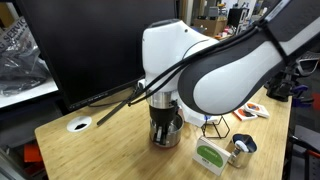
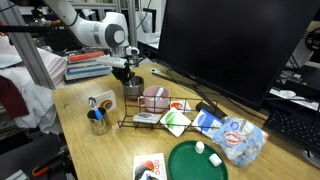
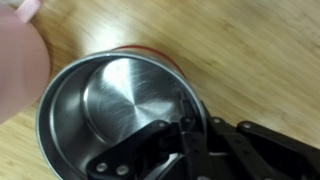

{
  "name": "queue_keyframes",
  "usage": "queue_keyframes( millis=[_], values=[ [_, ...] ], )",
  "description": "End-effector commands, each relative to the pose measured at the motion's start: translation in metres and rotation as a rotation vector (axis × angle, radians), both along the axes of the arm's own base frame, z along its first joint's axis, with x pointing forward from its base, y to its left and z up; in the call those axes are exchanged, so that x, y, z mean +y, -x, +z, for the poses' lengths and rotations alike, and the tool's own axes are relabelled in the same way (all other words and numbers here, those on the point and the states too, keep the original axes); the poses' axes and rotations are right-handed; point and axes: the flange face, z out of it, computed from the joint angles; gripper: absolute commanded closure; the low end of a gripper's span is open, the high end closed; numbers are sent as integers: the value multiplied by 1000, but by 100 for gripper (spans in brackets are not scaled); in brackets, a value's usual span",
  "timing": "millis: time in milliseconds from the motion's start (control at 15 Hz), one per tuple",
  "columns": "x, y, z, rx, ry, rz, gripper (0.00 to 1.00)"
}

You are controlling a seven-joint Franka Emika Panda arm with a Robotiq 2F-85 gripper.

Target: Move the tin to the right

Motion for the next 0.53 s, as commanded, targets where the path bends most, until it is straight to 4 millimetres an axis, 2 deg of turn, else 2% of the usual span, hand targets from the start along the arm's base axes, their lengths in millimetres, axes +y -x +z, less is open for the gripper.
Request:
queue_keyframes(
  millis=[0,200,467],
  values=[
    [5,18,37,6,-59,85,98],
    [3,28,73,-28,-70,93,98],
    [-38,23,116,-128,-64,-27,98]
  ],
)
